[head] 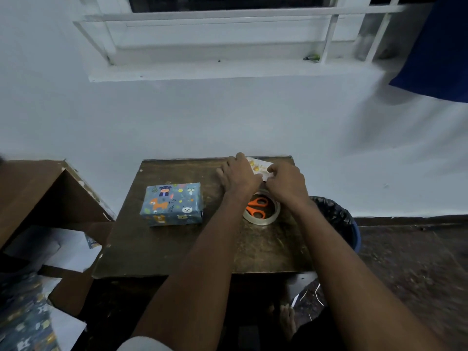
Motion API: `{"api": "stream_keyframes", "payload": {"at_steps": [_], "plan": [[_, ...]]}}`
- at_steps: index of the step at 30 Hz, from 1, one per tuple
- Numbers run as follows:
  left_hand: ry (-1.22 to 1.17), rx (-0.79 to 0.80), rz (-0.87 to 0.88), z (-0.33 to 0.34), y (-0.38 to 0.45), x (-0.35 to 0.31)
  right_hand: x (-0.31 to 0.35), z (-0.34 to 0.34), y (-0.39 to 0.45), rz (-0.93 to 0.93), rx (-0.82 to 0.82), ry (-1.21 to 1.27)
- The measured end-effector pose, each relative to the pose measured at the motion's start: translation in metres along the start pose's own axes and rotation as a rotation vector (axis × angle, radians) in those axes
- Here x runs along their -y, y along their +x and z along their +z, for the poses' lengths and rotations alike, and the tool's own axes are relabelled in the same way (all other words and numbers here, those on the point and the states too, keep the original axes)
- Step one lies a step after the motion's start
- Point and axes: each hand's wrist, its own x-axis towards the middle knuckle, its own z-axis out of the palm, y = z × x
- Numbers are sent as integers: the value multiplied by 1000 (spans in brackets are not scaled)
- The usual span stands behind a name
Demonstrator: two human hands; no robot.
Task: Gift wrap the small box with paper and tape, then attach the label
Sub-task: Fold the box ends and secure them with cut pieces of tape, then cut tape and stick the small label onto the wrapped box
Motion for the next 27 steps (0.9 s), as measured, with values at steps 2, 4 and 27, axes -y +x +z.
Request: {"api": "stream_keyframes", "payload": {"at_steps": [2,4,27], "plan": [[-33,1,-47,3,2,-2,0,-2,0,-5,4,4],[-121,-14,-102,5,3,-4,-1,-4,-1,-14,22,-5],[-590,-250,166,-80,-49,48,42,5,-40,-274,-169,514]]}}
